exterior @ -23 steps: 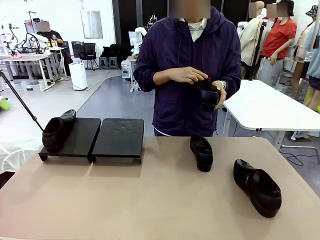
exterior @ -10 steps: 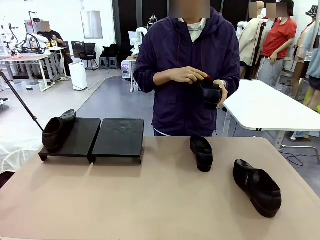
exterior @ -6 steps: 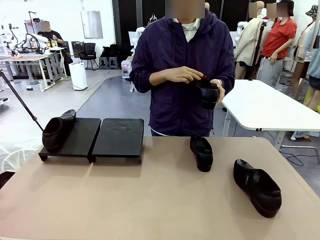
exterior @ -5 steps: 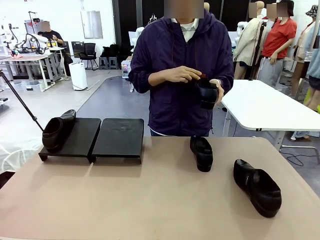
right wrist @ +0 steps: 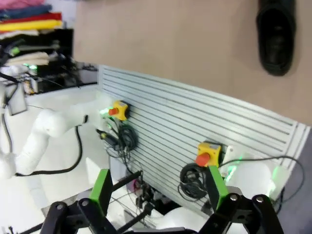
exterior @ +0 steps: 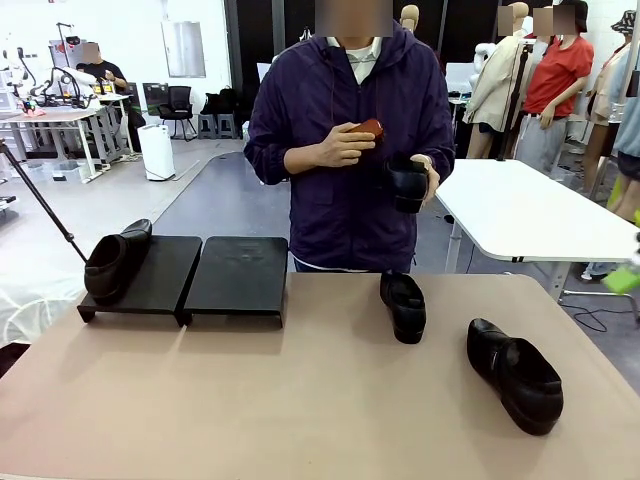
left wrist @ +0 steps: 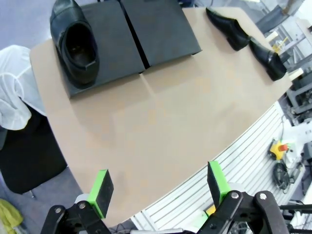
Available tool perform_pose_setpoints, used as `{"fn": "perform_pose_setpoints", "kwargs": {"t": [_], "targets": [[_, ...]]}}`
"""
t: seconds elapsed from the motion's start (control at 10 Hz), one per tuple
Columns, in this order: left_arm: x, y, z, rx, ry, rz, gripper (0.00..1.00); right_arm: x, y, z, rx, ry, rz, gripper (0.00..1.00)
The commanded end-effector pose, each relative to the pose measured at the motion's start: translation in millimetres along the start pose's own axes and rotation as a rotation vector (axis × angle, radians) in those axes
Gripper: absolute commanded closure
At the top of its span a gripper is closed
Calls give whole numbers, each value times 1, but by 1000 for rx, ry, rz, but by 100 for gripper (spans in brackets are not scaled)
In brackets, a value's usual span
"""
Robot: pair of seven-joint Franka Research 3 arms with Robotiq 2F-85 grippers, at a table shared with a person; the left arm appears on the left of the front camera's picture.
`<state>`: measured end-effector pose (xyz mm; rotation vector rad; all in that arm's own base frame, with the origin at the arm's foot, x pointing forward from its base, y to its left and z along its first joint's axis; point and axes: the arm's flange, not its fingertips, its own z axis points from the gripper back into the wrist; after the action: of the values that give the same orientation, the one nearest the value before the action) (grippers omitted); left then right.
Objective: Organize the shoes by placing them on the stand.
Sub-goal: Pick up one Shoe and place it in the middle of the table.
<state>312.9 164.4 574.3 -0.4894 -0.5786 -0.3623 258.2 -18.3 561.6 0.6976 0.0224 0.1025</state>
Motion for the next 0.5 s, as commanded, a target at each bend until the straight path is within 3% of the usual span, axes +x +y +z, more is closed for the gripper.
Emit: {"fn": "perform_pose_setpoints", "kwargs": {"t": [0.0, 0.2, 0.3, 0.4], "targets": [[0, -1, 2, 0, 10, 12, 0, 2, 43, -41, -167, 61, -70, 0], [0, -1, 2, 0, 10, 12, 0, 7, 78, -106, -325, 33, -68, 0], [0, -1, 2, 0, 10, 12, 0, 14, 86, -139, -392, 142, -14, 0], [0, -1, 2, 0, 10, 12, 0, 2, 69, -79, -241, 60, -56, 0]]}}
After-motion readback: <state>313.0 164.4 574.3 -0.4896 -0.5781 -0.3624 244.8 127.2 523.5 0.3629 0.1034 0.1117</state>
